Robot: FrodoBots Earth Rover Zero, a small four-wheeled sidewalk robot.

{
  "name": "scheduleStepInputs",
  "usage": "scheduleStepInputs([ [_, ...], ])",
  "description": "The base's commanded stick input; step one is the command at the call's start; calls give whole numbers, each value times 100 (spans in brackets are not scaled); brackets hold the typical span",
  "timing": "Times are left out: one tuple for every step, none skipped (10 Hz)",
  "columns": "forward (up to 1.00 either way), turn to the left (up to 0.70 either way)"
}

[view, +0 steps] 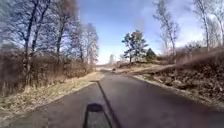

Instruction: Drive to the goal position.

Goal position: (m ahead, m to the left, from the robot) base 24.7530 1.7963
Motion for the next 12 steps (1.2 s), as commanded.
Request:
scheduleStepInputs([
  [70,0],
  [70,0],
  [70,0],
  [70,0],
  [70,0],
  [70,0],
  [70,0],
  [70,0],
  [80,0],
  [85,0],
  [85,0],
  [85,0],
])
